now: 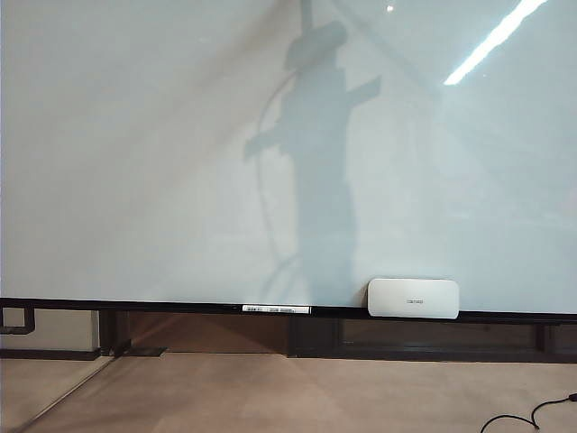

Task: Reach to the right to find the marker pen, pick it up, and write the number 19 on the whiteboard.

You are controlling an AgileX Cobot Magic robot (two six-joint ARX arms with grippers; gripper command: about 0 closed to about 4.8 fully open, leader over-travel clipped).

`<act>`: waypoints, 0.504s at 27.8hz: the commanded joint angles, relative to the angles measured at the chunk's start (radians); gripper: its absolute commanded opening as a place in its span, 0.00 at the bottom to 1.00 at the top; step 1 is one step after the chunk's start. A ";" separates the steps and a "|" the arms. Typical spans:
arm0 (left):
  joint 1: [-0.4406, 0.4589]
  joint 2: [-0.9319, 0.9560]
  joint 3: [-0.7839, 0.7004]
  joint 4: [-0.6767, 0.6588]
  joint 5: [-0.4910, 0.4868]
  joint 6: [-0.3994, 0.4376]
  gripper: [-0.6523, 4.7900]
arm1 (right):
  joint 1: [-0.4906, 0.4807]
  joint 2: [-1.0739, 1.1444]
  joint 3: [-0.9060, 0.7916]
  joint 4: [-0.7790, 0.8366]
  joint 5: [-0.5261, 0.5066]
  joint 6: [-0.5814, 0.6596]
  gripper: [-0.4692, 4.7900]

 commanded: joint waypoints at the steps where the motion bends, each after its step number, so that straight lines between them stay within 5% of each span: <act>1: 0.000 0.001 0.005 0.008 0.002 0.011 0.11 | 0.002 -0.006 0.005 0.047 -0.001 -0.005 0.09; 14: 0.000 0.001 0.005 0.007 0.002 0.011 0.11 | 0.002 0.025 0.005 0.058 -0.011 -0.007 0.09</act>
